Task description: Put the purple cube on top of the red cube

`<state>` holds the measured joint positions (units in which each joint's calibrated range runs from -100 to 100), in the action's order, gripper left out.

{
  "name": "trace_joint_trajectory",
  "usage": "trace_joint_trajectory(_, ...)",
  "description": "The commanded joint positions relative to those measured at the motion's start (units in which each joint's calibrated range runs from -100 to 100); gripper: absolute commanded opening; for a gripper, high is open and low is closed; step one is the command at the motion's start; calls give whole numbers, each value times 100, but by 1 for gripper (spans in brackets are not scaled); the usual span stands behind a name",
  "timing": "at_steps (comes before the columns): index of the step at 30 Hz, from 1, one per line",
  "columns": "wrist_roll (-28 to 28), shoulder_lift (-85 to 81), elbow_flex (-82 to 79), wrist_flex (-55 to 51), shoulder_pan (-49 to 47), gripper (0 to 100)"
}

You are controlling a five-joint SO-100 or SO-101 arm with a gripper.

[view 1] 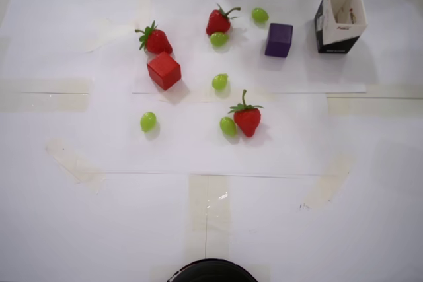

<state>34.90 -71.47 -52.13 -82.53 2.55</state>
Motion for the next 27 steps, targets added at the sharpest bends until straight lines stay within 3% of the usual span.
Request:
trace_joint_trajectory(1,34,1472,1540,-23,-424,0)
trace_joint_trajectory(8,376,3269,2767,-170,-1269,0)
trace_joint_trajectory(14,777,4249,2849,-72,-1924,0)
trace_joint_trajectory(21,-34,4817,2867,214,-2343,0)
trace_joint_trajectory(27,-107,5023,2694,385,-2556,0)
